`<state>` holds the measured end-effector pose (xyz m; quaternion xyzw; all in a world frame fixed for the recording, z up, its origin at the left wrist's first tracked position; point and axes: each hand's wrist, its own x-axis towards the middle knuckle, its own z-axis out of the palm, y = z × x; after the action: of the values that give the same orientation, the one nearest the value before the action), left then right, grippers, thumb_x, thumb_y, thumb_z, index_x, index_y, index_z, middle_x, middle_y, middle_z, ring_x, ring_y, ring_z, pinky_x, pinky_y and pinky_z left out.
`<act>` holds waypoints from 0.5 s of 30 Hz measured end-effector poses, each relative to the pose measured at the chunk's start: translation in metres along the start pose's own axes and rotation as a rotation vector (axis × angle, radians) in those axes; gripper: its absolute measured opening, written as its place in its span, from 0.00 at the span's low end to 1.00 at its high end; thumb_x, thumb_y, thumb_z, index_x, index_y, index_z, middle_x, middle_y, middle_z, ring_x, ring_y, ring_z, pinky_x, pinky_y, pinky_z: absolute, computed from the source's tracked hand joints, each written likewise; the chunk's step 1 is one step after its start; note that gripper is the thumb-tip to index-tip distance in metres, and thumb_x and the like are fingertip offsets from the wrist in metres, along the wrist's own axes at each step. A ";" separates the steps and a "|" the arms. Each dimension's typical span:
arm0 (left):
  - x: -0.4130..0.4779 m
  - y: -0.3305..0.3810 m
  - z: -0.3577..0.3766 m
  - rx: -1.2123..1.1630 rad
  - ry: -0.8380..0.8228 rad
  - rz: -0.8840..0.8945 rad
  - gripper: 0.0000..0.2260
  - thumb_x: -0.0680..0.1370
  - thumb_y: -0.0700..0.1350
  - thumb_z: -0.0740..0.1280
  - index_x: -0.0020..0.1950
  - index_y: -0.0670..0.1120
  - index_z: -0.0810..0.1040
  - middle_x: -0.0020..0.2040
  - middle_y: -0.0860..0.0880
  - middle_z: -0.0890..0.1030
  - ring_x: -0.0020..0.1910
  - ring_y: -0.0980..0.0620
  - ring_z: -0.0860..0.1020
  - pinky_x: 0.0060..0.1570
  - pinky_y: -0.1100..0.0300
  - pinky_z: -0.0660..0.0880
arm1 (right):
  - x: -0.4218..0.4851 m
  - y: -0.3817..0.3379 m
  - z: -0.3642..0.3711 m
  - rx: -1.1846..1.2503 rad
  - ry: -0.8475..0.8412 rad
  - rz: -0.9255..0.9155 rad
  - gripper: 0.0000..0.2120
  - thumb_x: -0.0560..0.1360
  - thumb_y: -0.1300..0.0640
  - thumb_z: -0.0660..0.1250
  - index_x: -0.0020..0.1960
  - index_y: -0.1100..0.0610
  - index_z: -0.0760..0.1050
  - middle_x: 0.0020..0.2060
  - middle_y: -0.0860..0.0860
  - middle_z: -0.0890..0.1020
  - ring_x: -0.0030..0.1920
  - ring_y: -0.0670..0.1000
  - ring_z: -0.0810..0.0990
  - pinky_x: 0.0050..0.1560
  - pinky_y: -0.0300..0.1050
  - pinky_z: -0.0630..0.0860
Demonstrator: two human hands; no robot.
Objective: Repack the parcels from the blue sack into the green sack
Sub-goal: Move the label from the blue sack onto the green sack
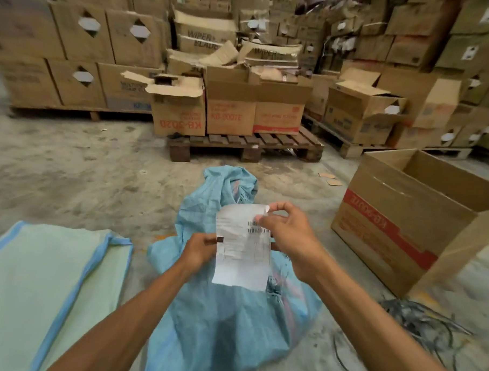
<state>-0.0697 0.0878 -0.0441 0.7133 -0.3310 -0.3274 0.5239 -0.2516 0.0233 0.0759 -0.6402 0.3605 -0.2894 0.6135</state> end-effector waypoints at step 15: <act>-0.093 0.098 -0.113 -0.098 0.259 0.244 0.20 0.76 0.27 0.67 0.55 0.47 0.61 0.51 0.45 0.84 0.37 0.49 0.82 0.31 0.61 0.76 | 0.056 -0.035 0.102 0.043 -0.179 -0.200 0.17 0.74 0.71 0.66 0.53 0.51 0.72 0.45 0.55 0.84 0.40 0.50 0.82 0.40 0.49 0.80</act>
<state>-0.0436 0.2010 0.0881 0.6777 -0.3284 -0.1828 0.6321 -0.1324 0.0360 0.0981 -0.6829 0.2321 -0.2985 0.6250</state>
